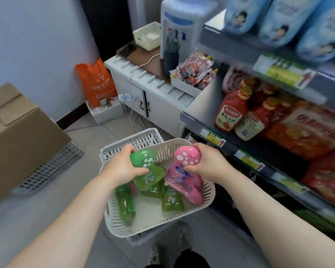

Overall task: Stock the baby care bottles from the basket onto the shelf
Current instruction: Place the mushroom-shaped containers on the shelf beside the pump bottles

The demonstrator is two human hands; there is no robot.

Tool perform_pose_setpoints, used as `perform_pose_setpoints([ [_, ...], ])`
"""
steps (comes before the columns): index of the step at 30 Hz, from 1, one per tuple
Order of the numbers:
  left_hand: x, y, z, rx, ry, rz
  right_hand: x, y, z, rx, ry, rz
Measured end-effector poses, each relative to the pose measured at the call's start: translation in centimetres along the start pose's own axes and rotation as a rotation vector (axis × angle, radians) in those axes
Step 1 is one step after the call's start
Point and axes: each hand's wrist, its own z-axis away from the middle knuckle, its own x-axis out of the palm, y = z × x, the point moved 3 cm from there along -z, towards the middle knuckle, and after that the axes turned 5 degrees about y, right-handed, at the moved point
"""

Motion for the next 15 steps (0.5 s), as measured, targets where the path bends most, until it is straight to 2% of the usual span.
perform_pose_setpoints([
  [7, -6.4, 9.1, 2.9, 0.273, 0.061, 0.027, -8.5, -2.6, 6.9, -0.049, 0.215, 0.001],
  [15, -9.8, 20.6, 8.3, 0.606, 0.063, 0.127, -17.6, -2.9, 15.6, -0.060, 0.429, 0.009],
])
